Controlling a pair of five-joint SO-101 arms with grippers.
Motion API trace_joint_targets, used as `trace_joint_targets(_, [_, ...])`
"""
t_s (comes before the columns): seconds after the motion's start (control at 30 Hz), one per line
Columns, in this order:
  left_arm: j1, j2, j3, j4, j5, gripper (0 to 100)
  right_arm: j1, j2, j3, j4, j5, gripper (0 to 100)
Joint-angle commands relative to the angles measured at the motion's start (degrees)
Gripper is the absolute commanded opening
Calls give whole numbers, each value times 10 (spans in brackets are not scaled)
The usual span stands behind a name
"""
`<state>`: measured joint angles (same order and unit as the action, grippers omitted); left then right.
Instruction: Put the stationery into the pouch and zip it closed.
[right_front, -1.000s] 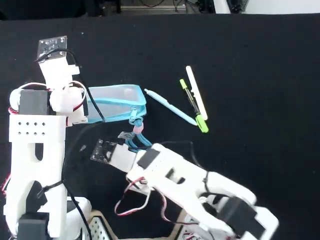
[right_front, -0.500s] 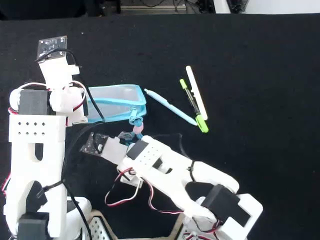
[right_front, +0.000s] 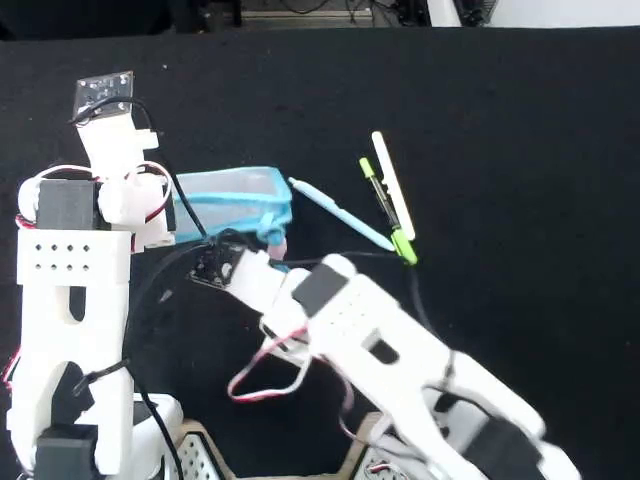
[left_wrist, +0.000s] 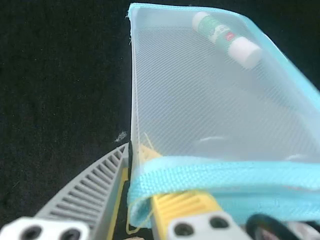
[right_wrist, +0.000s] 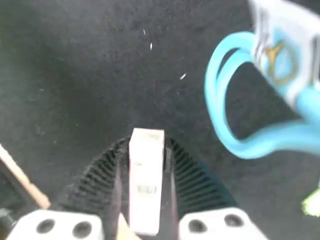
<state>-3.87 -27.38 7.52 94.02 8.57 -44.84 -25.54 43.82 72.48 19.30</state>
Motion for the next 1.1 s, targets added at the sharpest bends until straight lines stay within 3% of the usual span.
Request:
trace_joint_targets(0.0, [0, 7, -15, 5, -5, 30, 4, -166, -71, 63, -4, 11])
trace_joint_targets(0.13, [0, 7, -15, 5, -5, 30, 3, -283, -112, 57, -5, 11])
trace_joint_targets(0.37, [0, 7, -15, 5, -5, 30, 2, -410, -87, -92, -5, 11])
trace_joint_targets(0.83, [0, 7, -14, 5, -5, 30, 2, -528, 218, -643, -9, 11])
trace_joint_targets(1.07, [0, 8, -15, 5, -5, 30, -6, -528, 382, -866, -115, 11])
